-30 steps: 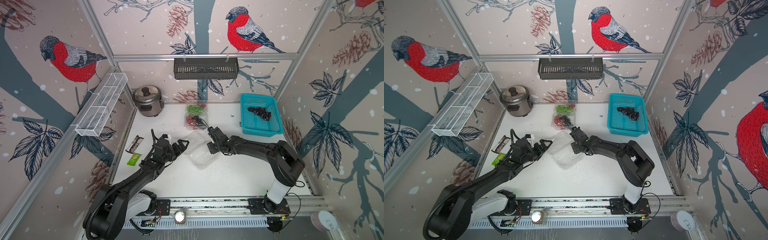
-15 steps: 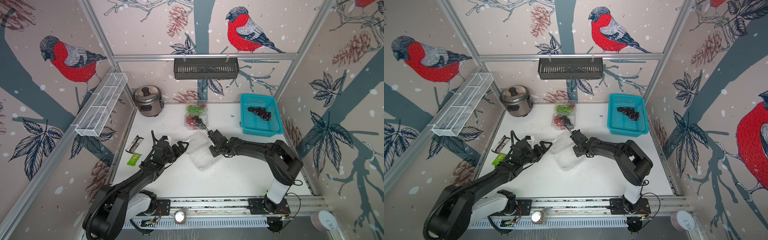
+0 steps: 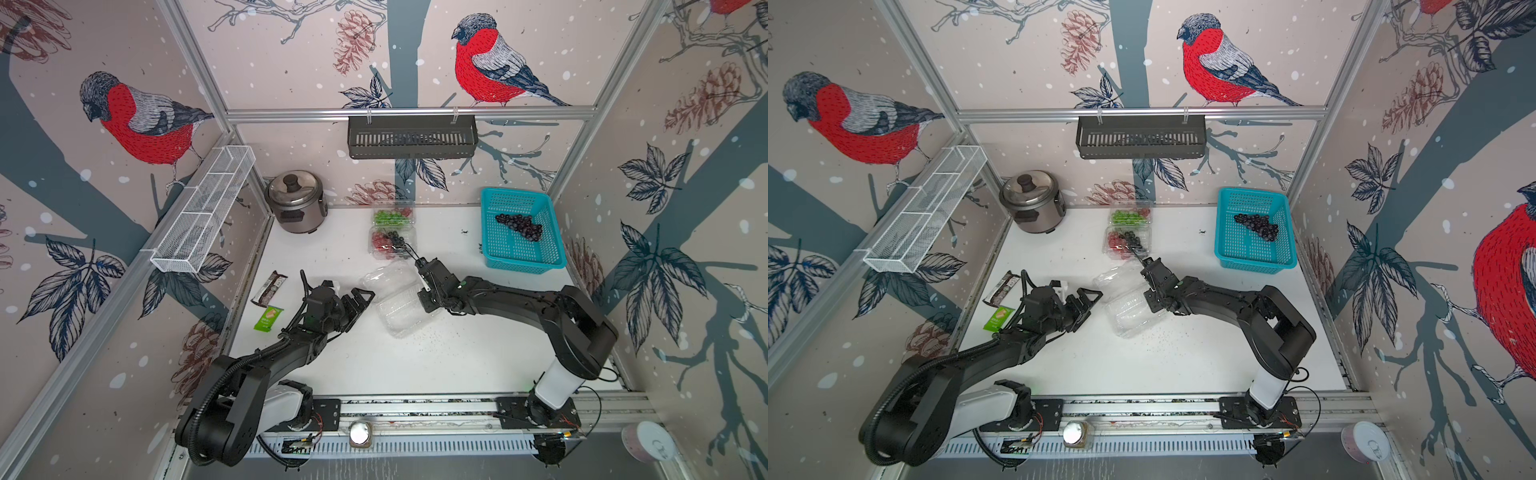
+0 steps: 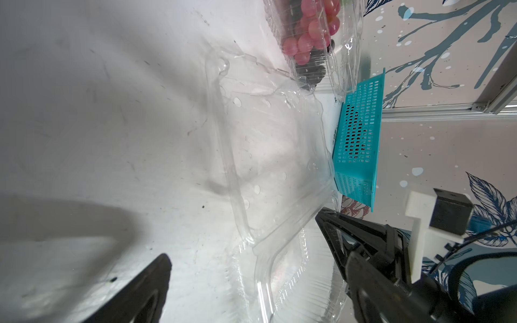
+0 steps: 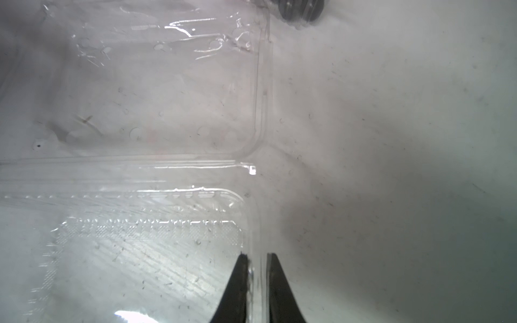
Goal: Pack grapes into containers
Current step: Adjust the packing box at the center of the board.
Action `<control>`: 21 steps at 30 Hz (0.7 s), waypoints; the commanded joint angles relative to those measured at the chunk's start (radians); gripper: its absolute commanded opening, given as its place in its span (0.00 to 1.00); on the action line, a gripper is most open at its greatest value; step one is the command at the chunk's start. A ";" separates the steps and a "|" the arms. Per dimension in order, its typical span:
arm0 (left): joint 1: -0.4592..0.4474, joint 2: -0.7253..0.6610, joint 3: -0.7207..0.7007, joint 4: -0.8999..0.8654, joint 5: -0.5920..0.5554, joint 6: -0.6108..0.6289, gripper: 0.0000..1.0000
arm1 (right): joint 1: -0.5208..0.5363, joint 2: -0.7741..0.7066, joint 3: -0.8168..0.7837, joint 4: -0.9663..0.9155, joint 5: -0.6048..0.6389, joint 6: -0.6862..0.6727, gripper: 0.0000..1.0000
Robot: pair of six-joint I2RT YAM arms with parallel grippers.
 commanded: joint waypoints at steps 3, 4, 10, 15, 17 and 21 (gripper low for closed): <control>0.004 0.007 0.002 0.077 0.024 -0.020 0.97 | 0.017 -0.038 -0.016 0.040 0.000 -0.037 0.12; 0.004 0.011 0.003 0.077 0.024 -0.020 0.97 | 0.017 -0.045 -0.019 0.043 0.001 -0.039 0.12; 0.004 0.021 0.003 0.091 0.030 -0.025 0.97 | 0.031 -0.085 -0.030 0.055 0.006 -0.055 0.09; 0.004 0.012 0.011 0.087 0.033 -0.029 0.97 | 0.040 -0.113 -0.030 0.069 0.002 -0.071 0.08; 0.004 0.001 0.013 0.083 0.029 -0.031 0.97 | 0.040 -0.123 -0.027 0.070 0.003 -0.074 0.07; 0.005 -0.013 0.025 0.066 0.020 -0.026 0.97 | 0.041 -0.139 -0.020 0.074 0.006 -0.075 0.07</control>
